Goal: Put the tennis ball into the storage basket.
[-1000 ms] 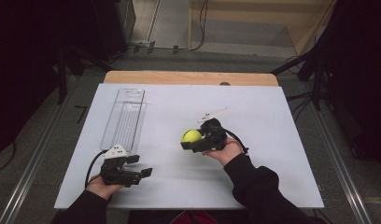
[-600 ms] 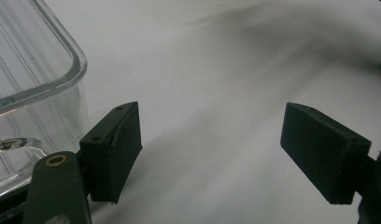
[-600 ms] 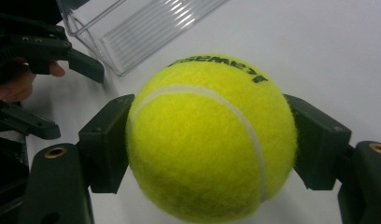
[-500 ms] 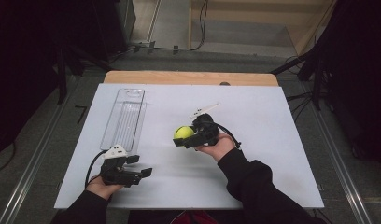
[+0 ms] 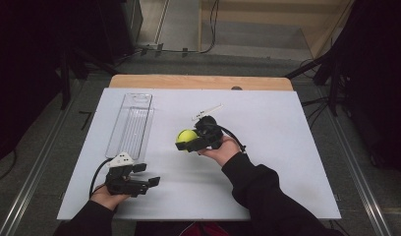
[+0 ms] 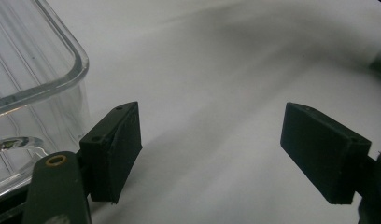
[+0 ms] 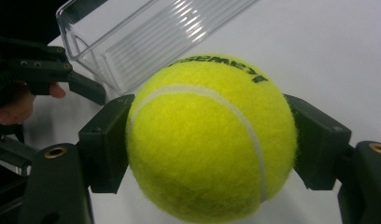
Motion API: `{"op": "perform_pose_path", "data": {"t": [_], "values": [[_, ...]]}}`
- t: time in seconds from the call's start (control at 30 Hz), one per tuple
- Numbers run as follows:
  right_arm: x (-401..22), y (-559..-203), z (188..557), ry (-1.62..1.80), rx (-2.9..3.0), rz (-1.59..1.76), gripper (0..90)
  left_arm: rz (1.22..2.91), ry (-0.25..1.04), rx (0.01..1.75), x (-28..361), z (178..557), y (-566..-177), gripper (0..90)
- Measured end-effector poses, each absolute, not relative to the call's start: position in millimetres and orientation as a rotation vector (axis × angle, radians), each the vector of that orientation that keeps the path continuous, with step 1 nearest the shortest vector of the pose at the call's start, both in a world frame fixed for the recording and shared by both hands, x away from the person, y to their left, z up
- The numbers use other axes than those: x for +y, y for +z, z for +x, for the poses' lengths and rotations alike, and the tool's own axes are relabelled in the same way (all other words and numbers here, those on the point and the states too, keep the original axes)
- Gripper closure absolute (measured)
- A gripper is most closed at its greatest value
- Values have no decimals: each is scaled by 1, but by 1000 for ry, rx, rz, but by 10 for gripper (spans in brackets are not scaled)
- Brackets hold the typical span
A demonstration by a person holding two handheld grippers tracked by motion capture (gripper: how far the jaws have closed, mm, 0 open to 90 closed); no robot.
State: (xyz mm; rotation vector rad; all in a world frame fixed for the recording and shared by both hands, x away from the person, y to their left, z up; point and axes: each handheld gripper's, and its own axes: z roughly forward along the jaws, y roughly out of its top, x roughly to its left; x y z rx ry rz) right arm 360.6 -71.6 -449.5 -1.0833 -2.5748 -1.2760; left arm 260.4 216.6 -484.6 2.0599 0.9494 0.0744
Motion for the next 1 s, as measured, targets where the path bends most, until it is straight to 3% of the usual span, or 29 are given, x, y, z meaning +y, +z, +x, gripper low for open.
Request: {"op": "perform_pose_path", "data": {"t": [1.0], "values": [[-25, -432, 385, -1300, -2601, -1052, 229, 2058, 79, 954, 218, 261, -485, 211]]}}
